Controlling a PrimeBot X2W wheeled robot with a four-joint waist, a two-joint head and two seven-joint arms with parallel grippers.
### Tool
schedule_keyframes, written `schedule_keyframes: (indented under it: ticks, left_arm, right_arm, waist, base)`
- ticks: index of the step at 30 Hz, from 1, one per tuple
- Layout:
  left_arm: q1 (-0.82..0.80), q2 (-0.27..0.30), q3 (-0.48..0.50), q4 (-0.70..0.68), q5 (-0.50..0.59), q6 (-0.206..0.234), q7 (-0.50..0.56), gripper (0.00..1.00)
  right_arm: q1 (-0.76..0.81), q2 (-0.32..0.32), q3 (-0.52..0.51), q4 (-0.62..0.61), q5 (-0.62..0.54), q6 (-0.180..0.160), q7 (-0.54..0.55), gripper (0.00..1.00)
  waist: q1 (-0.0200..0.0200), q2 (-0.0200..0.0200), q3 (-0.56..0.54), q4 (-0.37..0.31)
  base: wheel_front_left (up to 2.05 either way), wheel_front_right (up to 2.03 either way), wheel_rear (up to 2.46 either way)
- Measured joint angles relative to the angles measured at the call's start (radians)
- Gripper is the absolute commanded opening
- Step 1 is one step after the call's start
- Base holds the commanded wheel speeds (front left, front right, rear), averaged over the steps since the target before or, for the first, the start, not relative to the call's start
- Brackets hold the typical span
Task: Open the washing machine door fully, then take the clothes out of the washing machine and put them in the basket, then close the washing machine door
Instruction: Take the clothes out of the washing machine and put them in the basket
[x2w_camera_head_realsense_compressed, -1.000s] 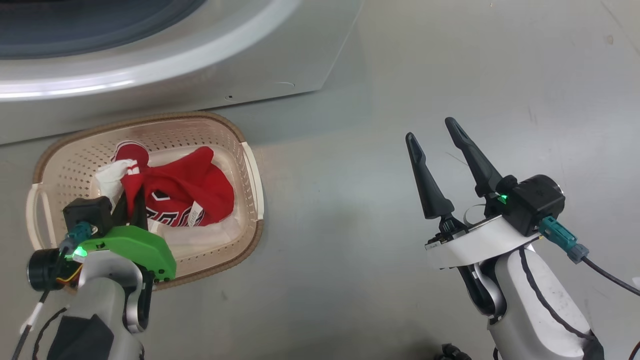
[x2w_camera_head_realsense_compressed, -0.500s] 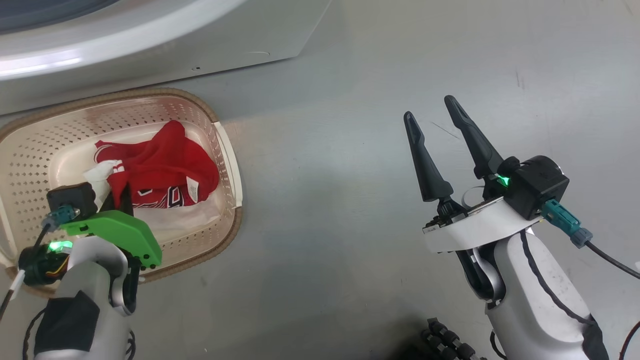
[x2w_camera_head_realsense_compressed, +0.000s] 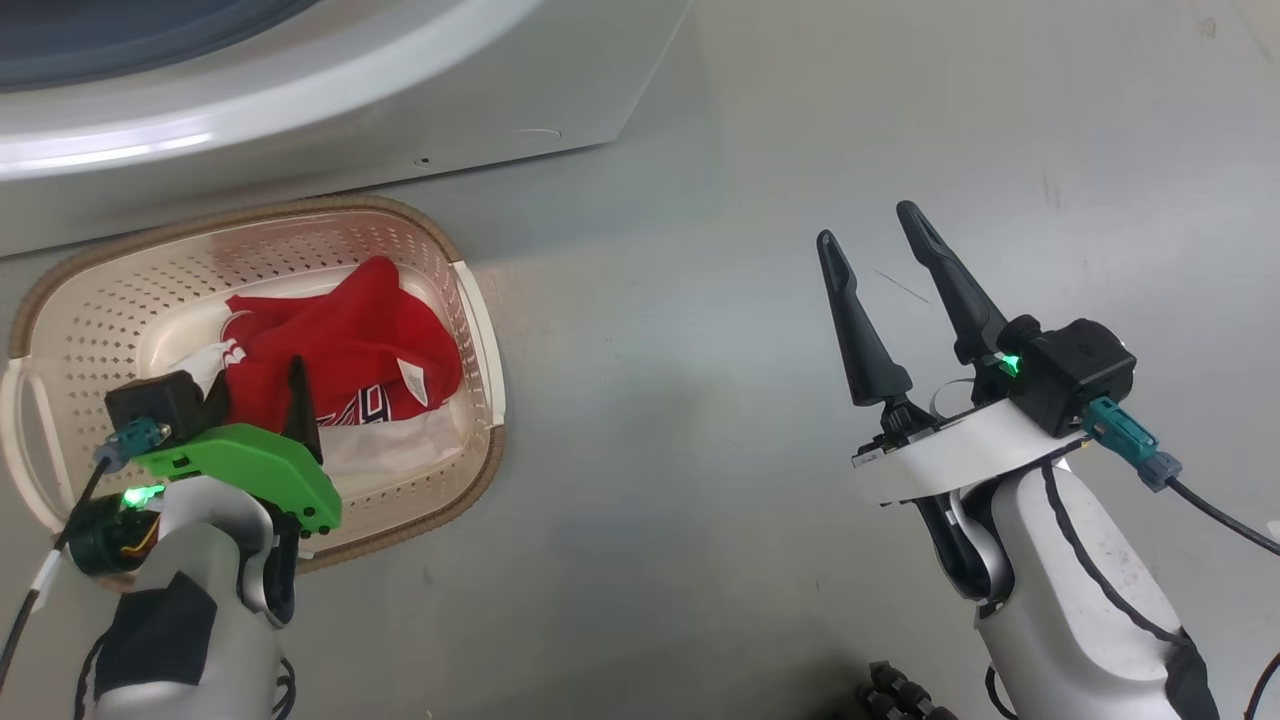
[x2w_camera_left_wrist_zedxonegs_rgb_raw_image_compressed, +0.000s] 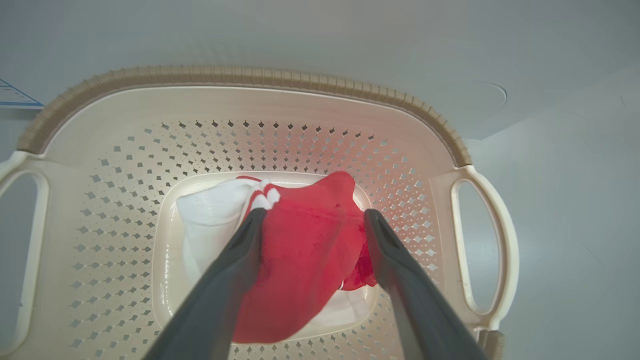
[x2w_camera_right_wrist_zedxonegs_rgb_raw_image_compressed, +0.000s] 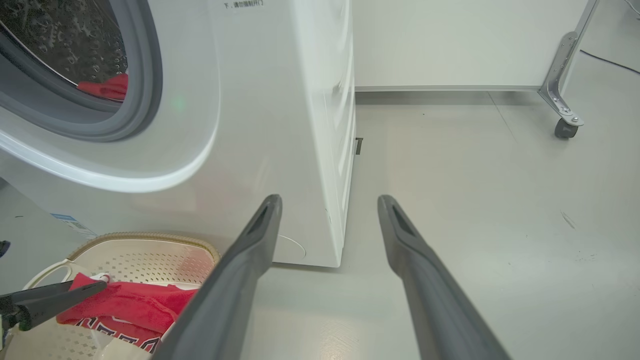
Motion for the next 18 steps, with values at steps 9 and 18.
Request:
schedule_keyframes:
  ticks: [9,18]
  left_arm:
    - [0.000,-0.020,0.001,0.010,-0.012,-0.010,-0.101,1.00]
    - [0.002,-0.030,-0.032,-0.056,0.014,-0.028,-0.133,1.00]
  right_arm:
    - [0.011,0.000,-0.033,0.035,-0.010,0.000,0.000,1.00]
    - [0.080,-0.001,-0.064,0.066,-0.030,0.000,0.000,1.00]
  waist:
    - [0.0000,0.0000,-0.076,0.030]
    - [0.0000,0.0000,-0.176,0.070]
  base:
    - [0.00,0.00,0.00]
    - [0.00,0.00,0.00]
